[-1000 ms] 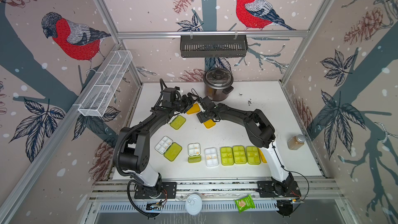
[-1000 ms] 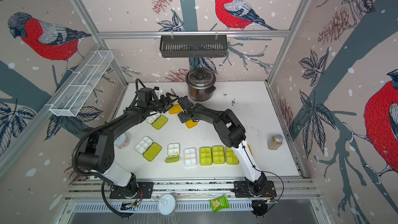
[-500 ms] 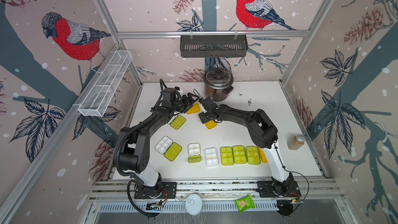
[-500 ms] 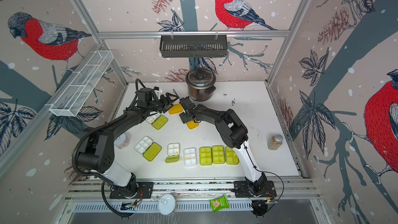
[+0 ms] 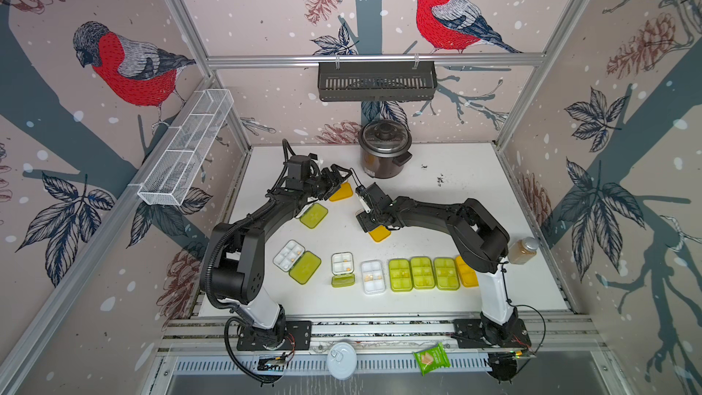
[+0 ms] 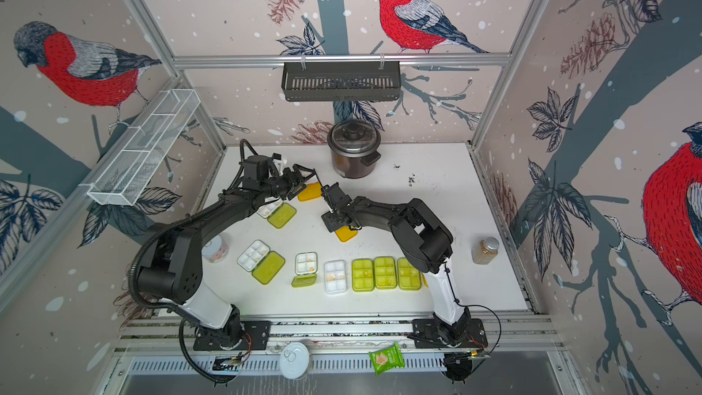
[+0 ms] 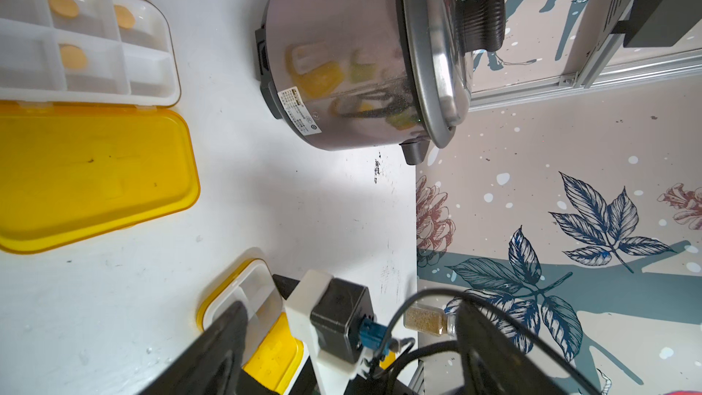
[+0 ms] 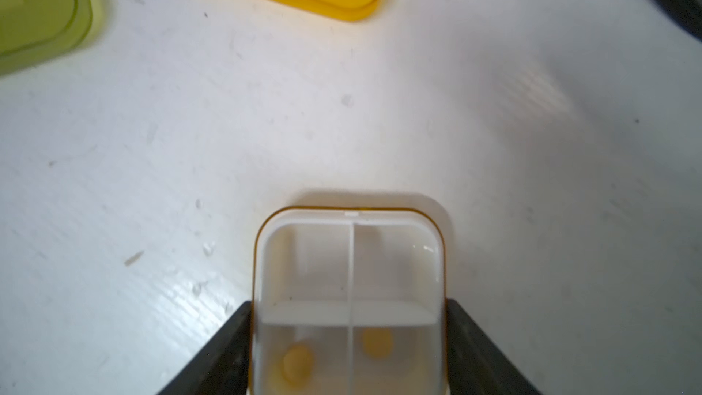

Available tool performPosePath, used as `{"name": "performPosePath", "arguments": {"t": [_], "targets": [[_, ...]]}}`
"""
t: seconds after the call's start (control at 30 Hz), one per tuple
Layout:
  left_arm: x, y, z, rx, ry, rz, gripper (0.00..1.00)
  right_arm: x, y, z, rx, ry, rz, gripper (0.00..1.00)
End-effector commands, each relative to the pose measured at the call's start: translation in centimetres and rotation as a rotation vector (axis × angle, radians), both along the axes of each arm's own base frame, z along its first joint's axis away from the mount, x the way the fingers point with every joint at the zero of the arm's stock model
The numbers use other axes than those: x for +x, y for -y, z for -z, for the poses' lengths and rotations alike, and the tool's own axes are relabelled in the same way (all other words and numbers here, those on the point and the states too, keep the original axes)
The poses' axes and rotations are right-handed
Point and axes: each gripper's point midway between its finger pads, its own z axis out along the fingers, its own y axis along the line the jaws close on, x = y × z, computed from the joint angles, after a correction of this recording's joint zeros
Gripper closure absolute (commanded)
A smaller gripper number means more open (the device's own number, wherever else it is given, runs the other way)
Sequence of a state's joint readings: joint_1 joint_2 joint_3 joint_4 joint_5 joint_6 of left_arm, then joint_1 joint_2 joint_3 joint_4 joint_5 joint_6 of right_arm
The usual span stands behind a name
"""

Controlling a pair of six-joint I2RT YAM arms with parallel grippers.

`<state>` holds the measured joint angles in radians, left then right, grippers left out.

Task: Close pillboxes
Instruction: Move the pillbox to the center of the board, then adjust the pillbox at the center of the board.

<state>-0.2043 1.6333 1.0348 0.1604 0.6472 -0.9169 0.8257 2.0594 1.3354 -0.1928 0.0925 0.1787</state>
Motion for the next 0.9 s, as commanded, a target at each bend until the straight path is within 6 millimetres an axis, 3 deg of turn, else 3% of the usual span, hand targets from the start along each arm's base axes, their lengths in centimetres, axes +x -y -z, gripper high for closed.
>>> {"name": "performPosePath", "arguments": {"t": [0.0,0.13,0.3,0.43,0.7,0.87], "targets": [[0.4,0.2,-0.4,-0.003,0.028,-0.003,0.15,-1.4,0.3,0.3,-0.01,0.006,-0.027,0.27],[0.4,0.4,0.0,0.003,0.021,0.003,0.15,-2.0,0.6,0.4,-0.033,0.008,-0.033,0.2],[0.4,0.4,0.4,0.016,0.013,0.001,0.15,-2.3,0.8,-1.0,-0.028,0.033,-0.015,0.05],[0.5,0.3,0.3,0.02,0.016,-0.001,0.15,-3.4,1.4,-1.5,-0.032,0.037,-0.004,0.0],[0.6,0.2,1.0,0.035,0.002,-0.005,0.15,-6.7,3.4,-0.2,-0.106,0.019,0.014,0.0],[0.6,0.2,1.3,0.037,-0.006,-0.007,0.15,-7.3,6.0,0.4,-0.157,0.033,0.068,0.0]]}}
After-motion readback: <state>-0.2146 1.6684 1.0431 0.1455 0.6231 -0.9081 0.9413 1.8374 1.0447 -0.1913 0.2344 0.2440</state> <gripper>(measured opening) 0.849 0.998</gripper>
